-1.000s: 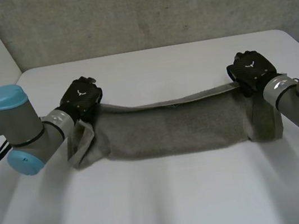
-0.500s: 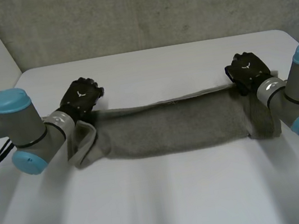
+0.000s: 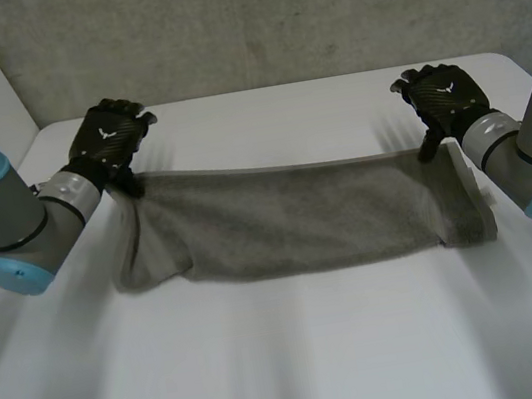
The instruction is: Fold the towel.
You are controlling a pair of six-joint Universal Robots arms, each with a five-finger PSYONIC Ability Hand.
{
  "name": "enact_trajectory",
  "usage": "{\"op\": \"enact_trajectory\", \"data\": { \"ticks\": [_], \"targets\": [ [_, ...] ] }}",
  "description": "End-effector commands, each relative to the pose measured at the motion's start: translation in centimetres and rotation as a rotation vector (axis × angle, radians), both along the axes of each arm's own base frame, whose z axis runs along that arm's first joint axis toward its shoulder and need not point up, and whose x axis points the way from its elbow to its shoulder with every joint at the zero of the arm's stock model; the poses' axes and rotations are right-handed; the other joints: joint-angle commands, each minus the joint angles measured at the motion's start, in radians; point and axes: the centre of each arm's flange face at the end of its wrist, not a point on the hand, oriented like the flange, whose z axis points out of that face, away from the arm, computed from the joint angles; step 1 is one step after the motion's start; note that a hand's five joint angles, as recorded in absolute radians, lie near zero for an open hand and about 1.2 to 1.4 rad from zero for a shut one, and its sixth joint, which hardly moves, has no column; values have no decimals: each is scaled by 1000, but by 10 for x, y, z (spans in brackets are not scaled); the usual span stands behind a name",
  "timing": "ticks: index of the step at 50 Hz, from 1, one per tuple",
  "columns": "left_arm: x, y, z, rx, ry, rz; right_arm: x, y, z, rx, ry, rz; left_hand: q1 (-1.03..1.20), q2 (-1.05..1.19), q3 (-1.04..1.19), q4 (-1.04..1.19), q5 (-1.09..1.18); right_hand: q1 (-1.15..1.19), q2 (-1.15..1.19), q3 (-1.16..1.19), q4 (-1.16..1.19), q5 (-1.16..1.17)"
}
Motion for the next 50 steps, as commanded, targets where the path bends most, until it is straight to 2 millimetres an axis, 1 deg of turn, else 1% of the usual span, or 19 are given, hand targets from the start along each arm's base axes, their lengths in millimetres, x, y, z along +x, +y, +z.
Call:
{"op": "enact_trajectory", "data": {
  "ticks": [1,5,6,7,8,9,12,14,24,31,35,36,37,38,39,41,42,44,50],
  "targets": [
    [17,-11,-4,33,40,35,-2,9,2,14,4,-4,-66,-62,-51,-59,-36,-64,-67,-42,-76,-59],
    [16,-9,-10,65,41,1,-3,18,1,33,8,9,-40,-36,-51,-59,-10,-64,-67,-42,-76,-59],
    [14,-5,-15,100,43,-31,-3,18,1,34,8,9,140,145,-51,-59,171,-64,-67,-42,-76,-59],
    [14,-5,-15,101,43,-31,-2,21,0,40,9,12,142,147,-51,-59,173,-64,-67,-42,-76,-59],
    [12,-1,-20,146,54,-66,-2,21,0,40,9,12,328,333,-51,-59,359,-64,-67,-42,-76,-59],
    [11,3,-21,190,73,-94,-3,23,-1,47,11,12,345,349,-51,-59,375,-64,-67,-42,-76,-59],
    [9,6,-23,235,106,-114,-3,25,-2,50,14,14,283,288,-51,-59,313,-64,-67,-42,-76,-59],
    [9,7,-22,310,197,-133,-3,26,-2,53,15,14,-38,-34,-51,-59,-8,-64,-67,-42,-76,-59],
    [21,-4,-9,372,343,-91,-4,30,-3,61,19,14,-28,-24,-51,-59,2,-64,-67,-42,-76,-59],
    [21,6,-2,376,341,-92,-7,39,8,52,15,9,-43,-38,-51,-59,-12,-64,-67,-42,-76,-59],
    [18,33,10,396,332,-103,-12,50,22,39,13,3,-34,-29,-51,-59,-4,-64,-67,-42,-76,-59],
    [18,44,16,393,322,-106,-15,58,28,36,12,3,-31,-27,-51,-59,-1,-64,-67,-42,-76,-59],
    [18,44,16,393,322,-106,-16,67,33,35,12,4,-31,-27,-51,-59,-1,-64,-67,-42,-76,-59],
    [19,56,22,385,310,-107,-16,67,33,35,12,4,-25,-21,-51,-59,5,-64,-67,-42,-76,-59],
    [19,56,22,385,309,-107,-18,76,39,31,13,5,-25,-21,-51,-59,5,-64,-67,-42,-76,-59],
    [21,81,29,374,273,-95,-20,85,43,36,16,8,-19,-15,-51,-59,11,-64,-67,-42,-76,-59],
    [21,81,29,374,273,-95,-21,95,44,49,22,16,-19,-15,-51,-59,11,-64,-67,-42,-76,-59],
    [28,100,26,375,237,-31,-23,103,42,67,36,22,-5,0,-51,-59,26,-19,-21,-42,-76,-14],
    [40,123,14,395,180,93,-42,124,14,188,164,11,-2,3,-51,-59,29,43,41,-42,-76,48]
  ]
}}
